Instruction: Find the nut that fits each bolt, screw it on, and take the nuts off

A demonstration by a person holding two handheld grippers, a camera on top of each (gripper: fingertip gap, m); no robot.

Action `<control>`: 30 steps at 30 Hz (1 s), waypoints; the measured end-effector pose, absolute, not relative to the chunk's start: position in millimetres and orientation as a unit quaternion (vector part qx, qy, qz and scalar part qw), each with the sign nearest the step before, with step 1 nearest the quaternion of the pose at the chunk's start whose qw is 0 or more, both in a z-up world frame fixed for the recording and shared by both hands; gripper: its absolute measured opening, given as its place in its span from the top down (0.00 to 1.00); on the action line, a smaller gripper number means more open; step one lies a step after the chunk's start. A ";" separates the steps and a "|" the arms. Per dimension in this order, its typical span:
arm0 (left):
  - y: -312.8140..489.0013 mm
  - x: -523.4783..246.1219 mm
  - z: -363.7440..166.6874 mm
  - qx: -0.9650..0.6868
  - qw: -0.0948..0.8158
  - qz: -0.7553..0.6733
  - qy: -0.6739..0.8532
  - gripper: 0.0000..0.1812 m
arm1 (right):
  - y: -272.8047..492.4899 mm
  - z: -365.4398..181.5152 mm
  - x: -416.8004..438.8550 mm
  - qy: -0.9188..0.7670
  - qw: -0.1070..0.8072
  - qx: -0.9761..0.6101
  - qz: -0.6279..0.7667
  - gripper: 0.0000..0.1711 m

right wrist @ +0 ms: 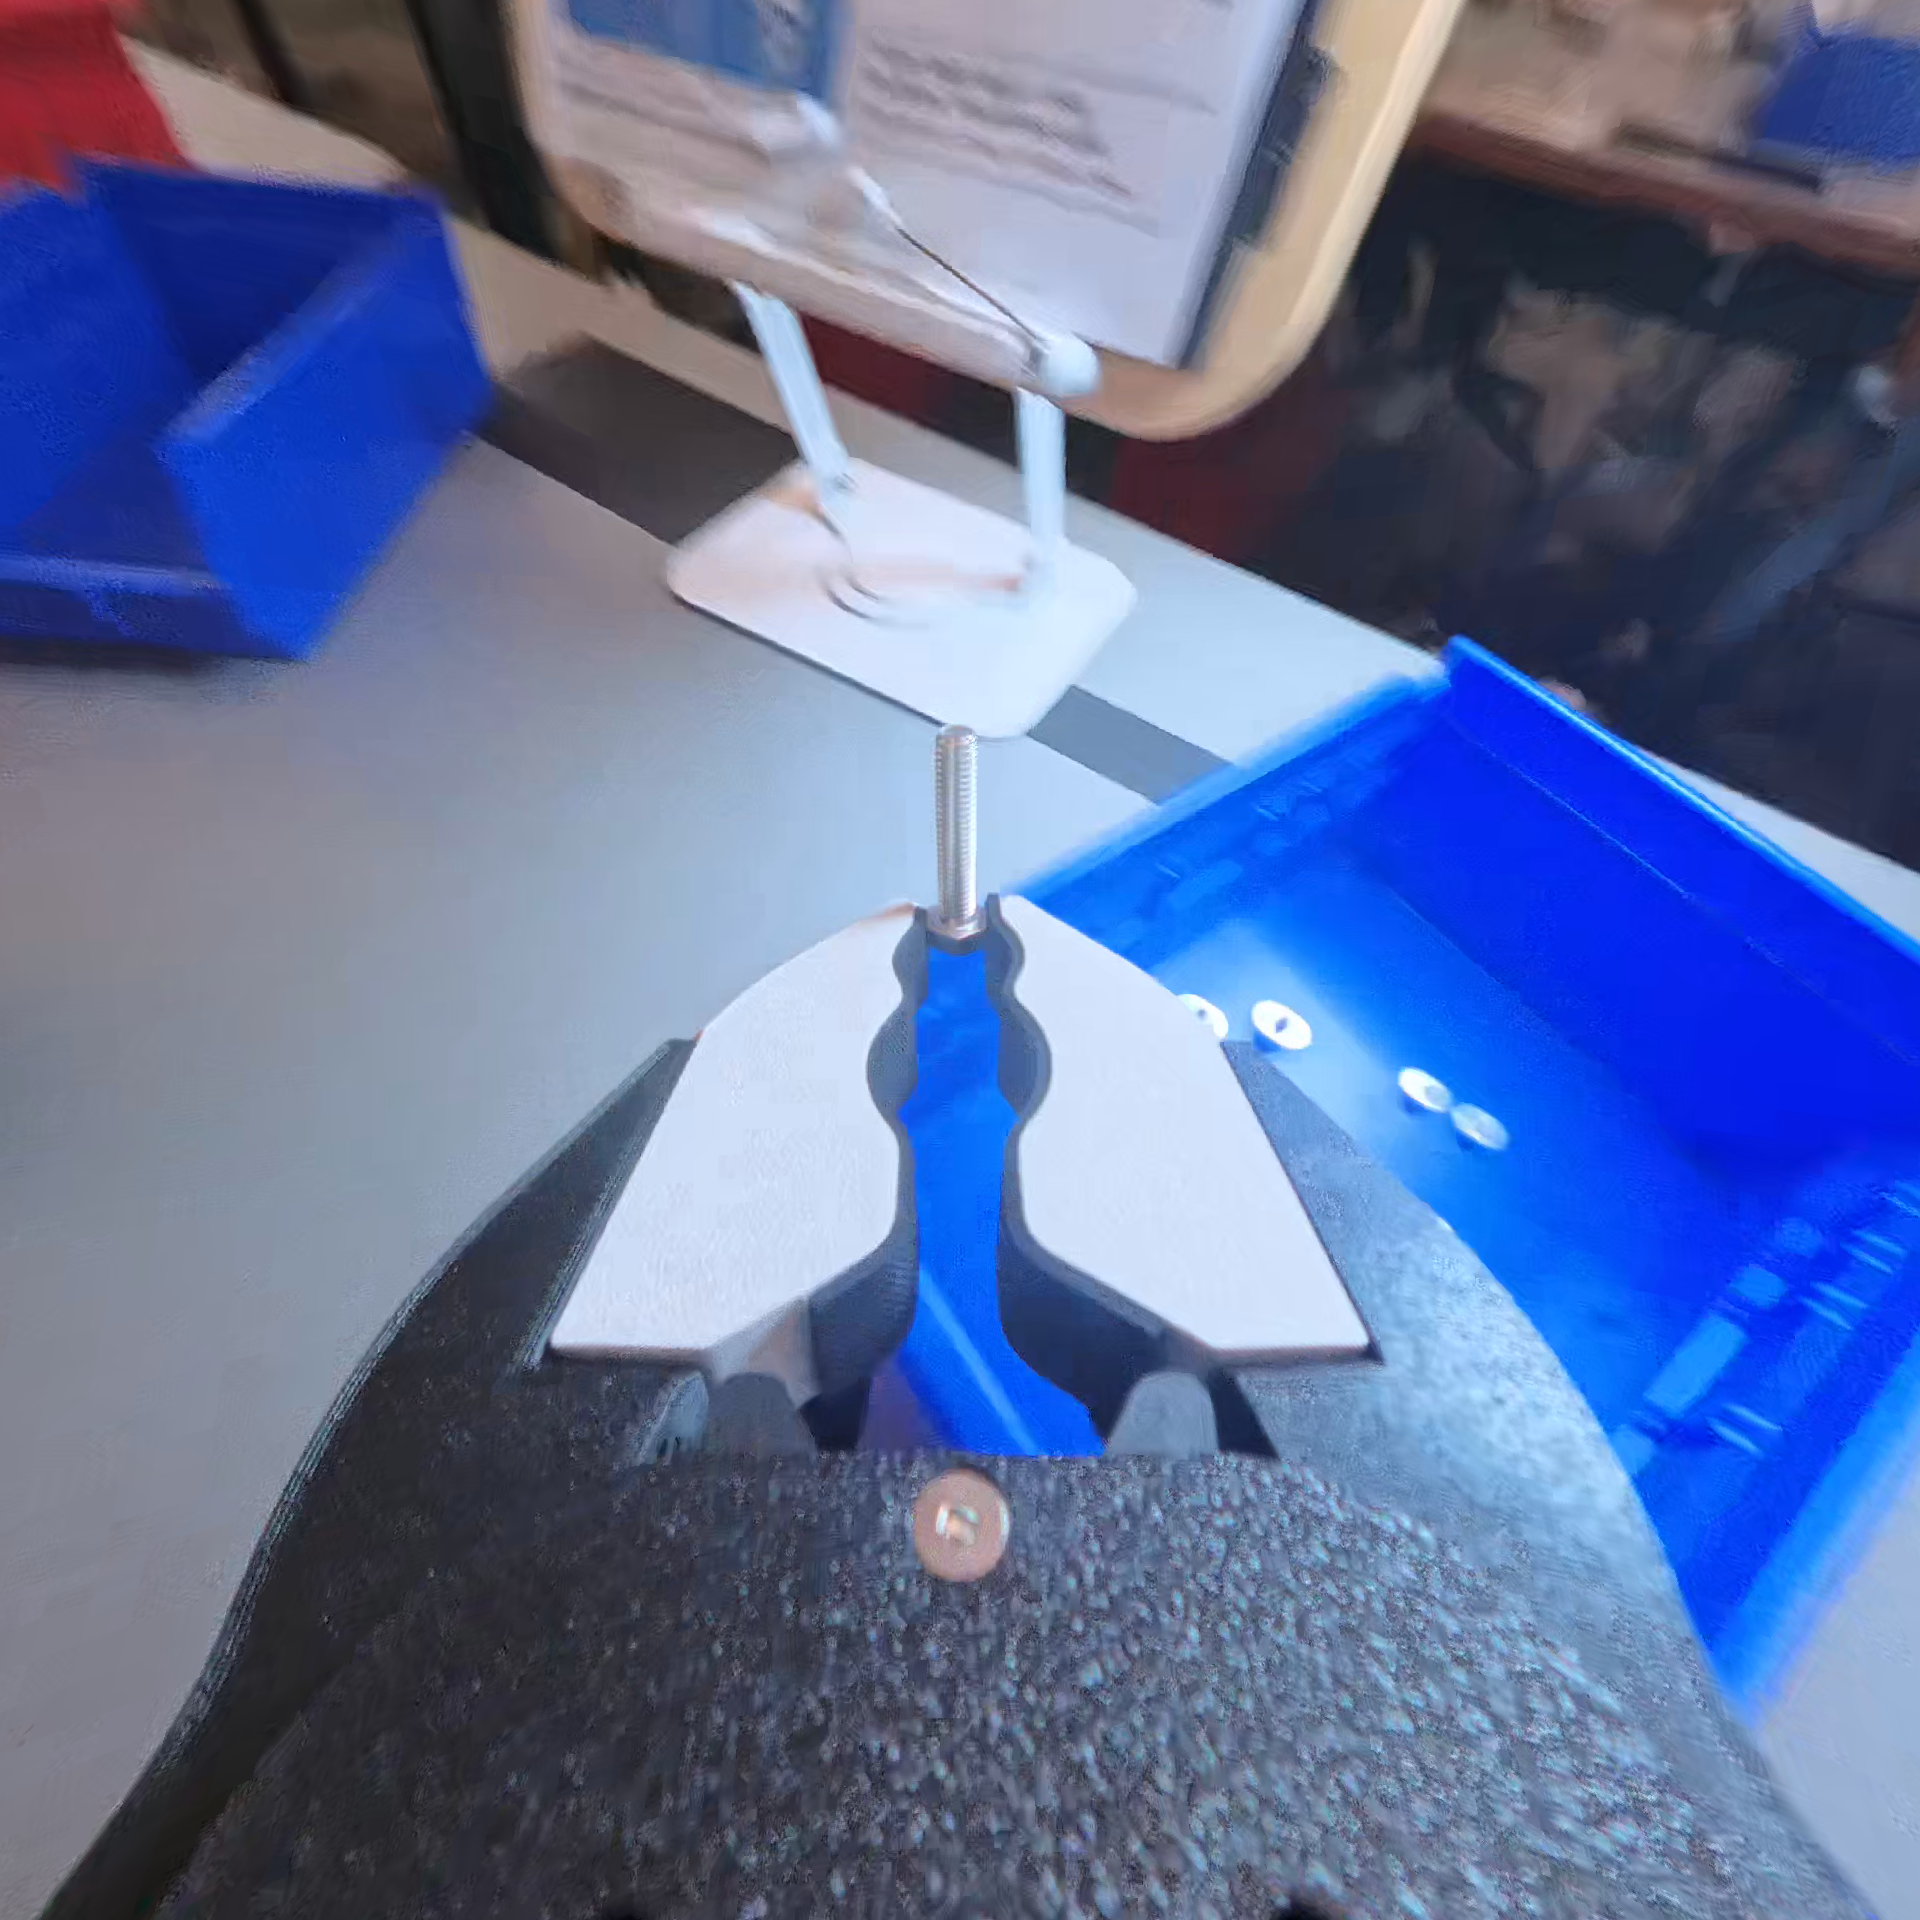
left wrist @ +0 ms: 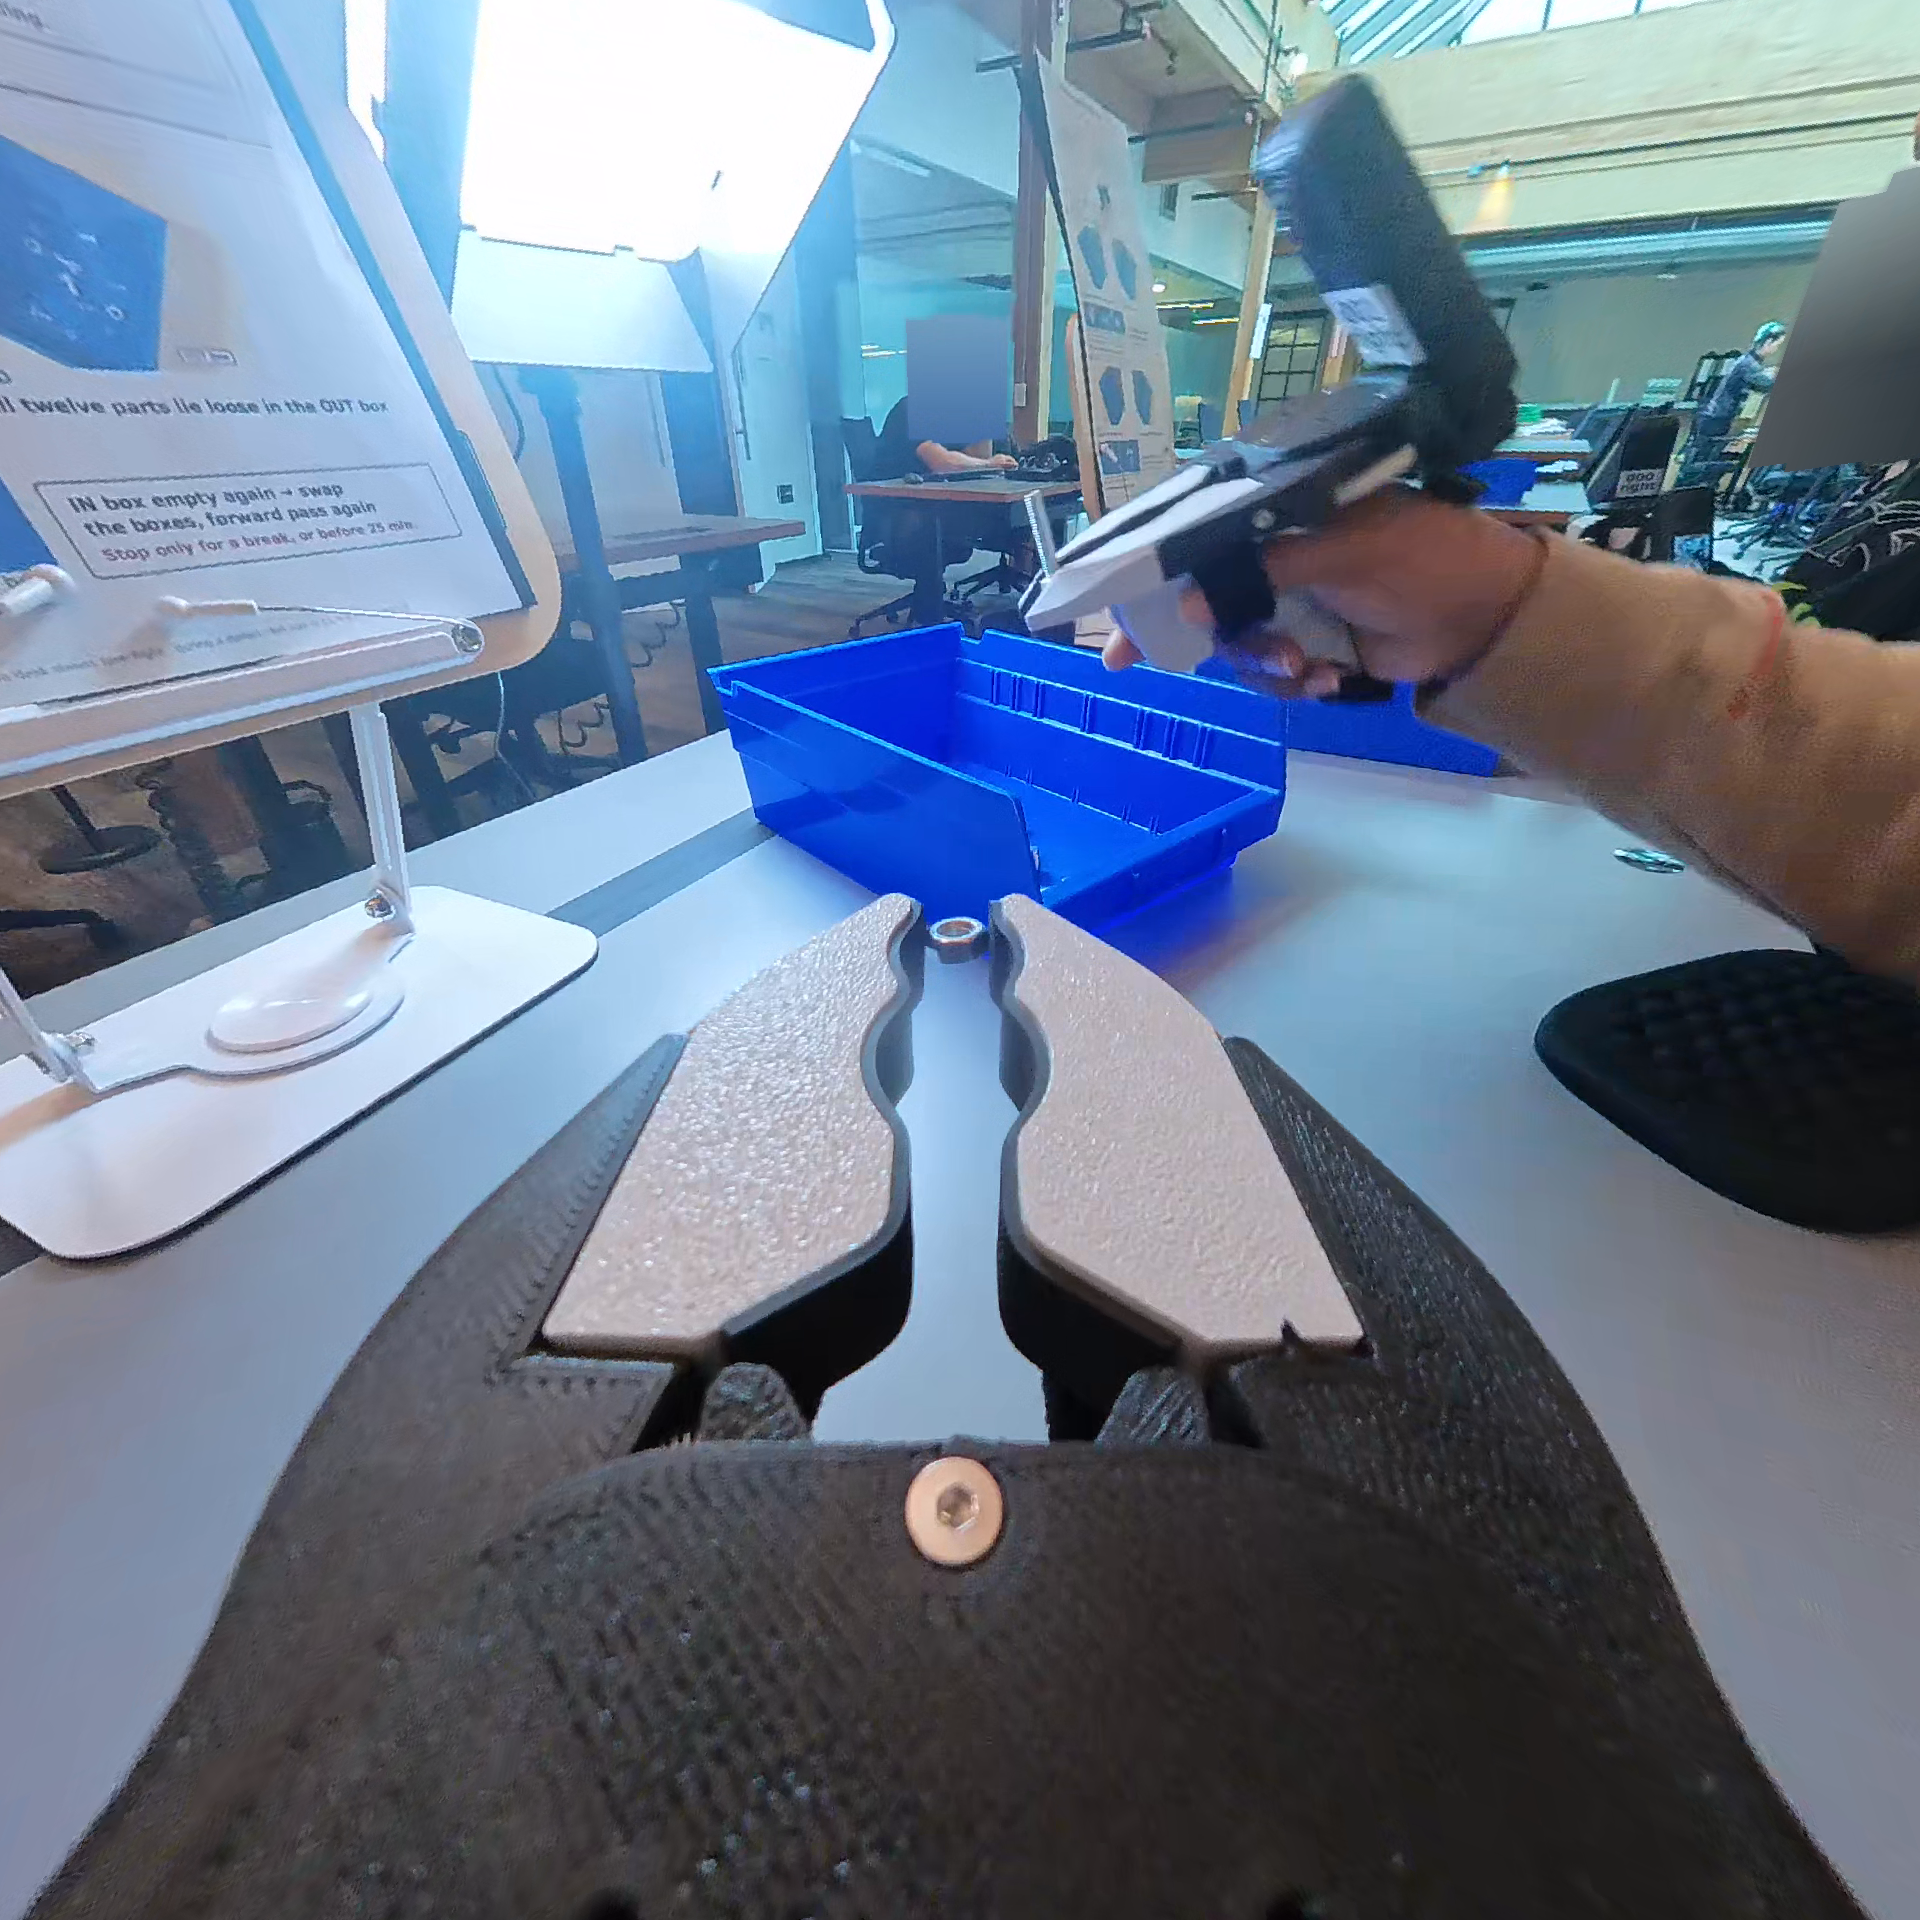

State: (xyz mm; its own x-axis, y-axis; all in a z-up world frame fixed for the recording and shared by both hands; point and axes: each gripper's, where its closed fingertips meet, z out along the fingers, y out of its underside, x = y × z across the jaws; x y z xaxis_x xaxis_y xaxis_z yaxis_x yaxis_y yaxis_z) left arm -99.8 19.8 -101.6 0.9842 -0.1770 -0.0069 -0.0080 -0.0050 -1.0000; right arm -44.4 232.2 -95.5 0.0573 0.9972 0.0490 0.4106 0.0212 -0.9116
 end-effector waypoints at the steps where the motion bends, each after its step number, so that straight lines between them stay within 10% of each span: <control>1: 19.2 -98.9 -100.7 -0.705 0.703 -0.059 0.068 0.94 | 258.7 -99.4 -39.1 -0.590 0.396 -0.626 0.322 0.94; 13: 15.0 -100.1 -106.4 -0.710 0.697 -0.061 0.076 0.94 | 300.3 -246.8 24.8 -0.727 0.024 -0.686 0.039 0.94; 30: 18.2 -103.5 -114.8 -0.717 0.690 -0.068 0.069 0.94 | 306.7 -259.8 17.3 -0.750 0.001 -0.661 0.003 0.92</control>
